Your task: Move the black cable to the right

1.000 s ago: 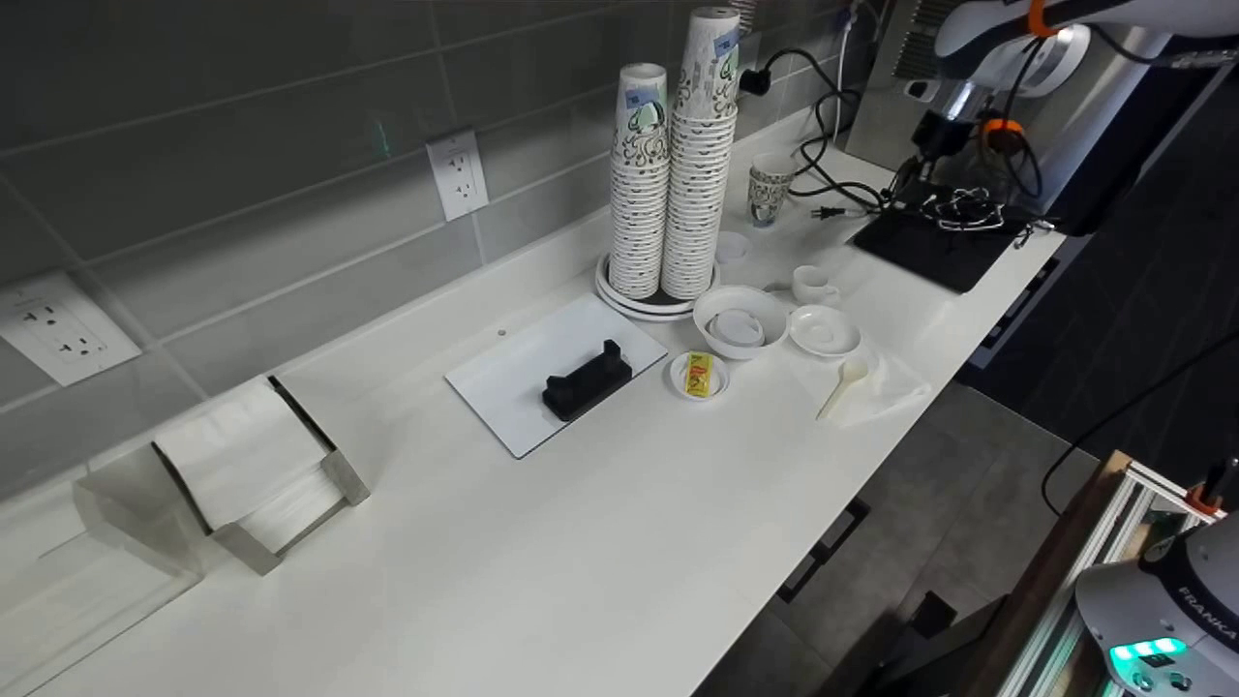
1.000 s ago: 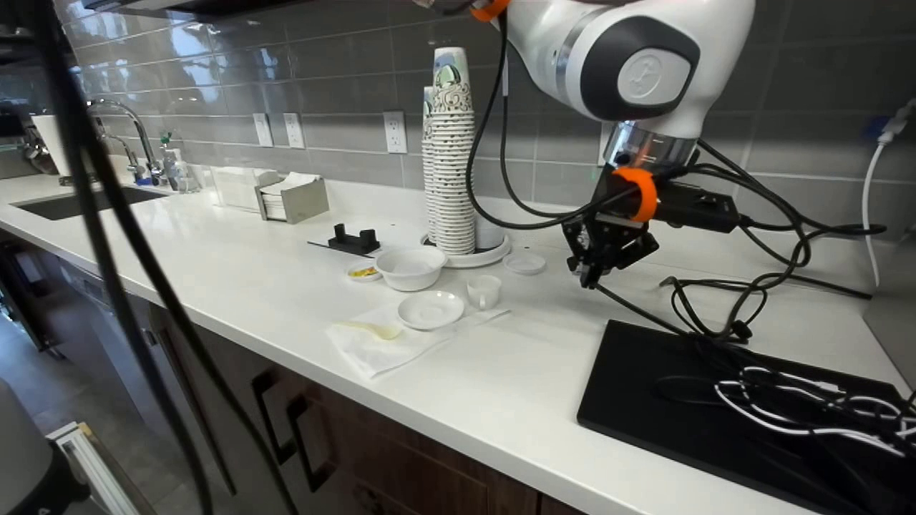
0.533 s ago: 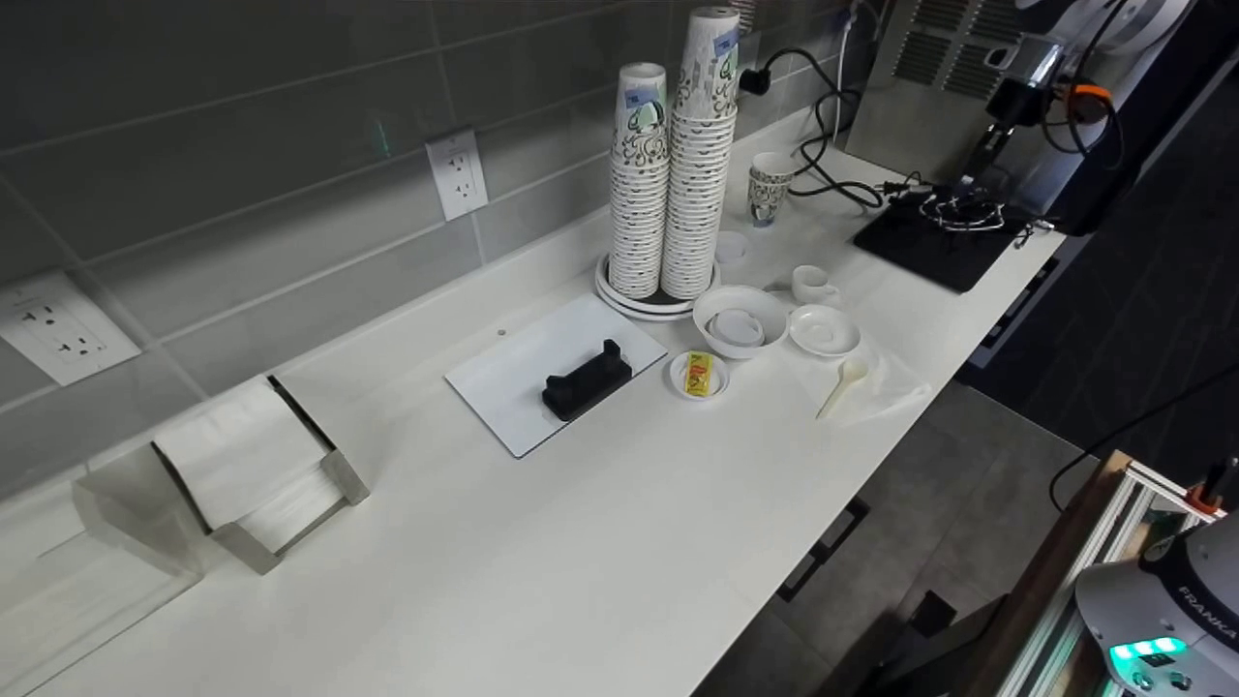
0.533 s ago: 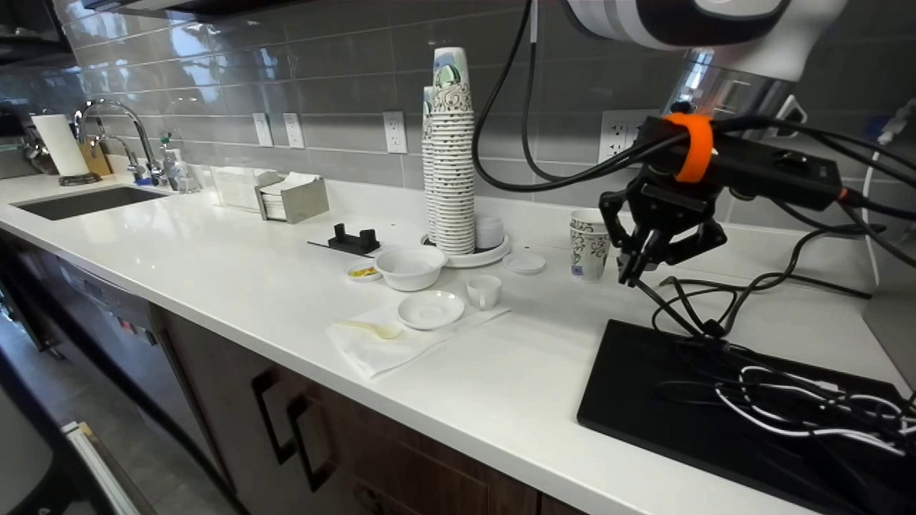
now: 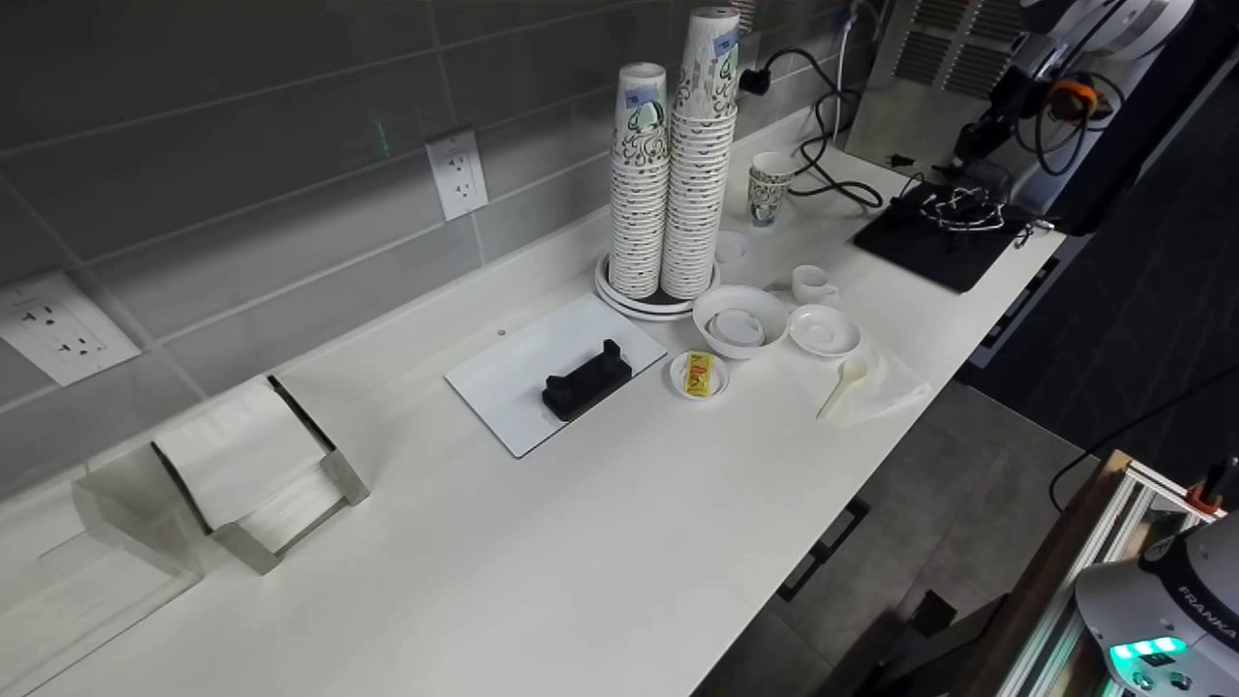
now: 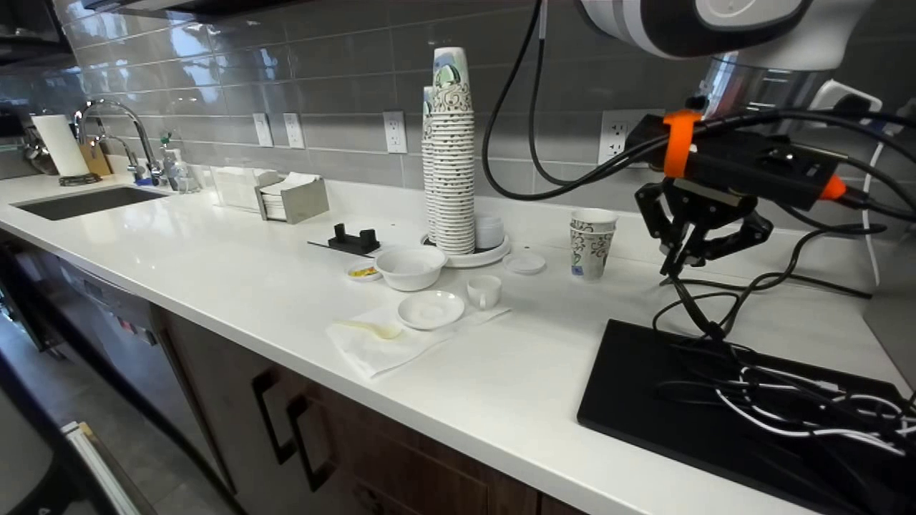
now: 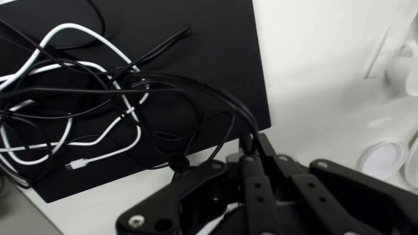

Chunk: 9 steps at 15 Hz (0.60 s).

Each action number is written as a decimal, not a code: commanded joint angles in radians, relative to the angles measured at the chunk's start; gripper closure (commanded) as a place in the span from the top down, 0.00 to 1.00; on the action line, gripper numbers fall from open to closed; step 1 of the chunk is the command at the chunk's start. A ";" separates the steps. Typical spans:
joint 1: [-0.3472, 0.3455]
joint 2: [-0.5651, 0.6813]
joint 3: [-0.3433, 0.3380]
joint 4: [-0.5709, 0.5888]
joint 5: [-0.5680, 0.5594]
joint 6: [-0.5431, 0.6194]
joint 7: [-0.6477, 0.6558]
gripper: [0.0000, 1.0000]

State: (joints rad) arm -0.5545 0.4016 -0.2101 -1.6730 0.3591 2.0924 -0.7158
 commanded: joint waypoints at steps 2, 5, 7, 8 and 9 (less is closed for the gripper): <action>0.002 0.074 -0.008 0.038 0.027 0.158 0.193 0.01; -0.006 0.136 -0.009 0.060 0.010 0.268 0.332 0.01; -0.006 0.172 -0.017 0.072 -0.002 0.333 0.429 0.01; -0.005 0.189 -0.024 0.079 -0.009 0.362 0.479 0.01; -0.001 0.210 -0.033 0.088 -0.018 0.387 0.534 0.01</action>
State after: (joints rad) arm -0.5592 0.5460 -0.2233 -1.6415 0.3628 2.4212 -0.3236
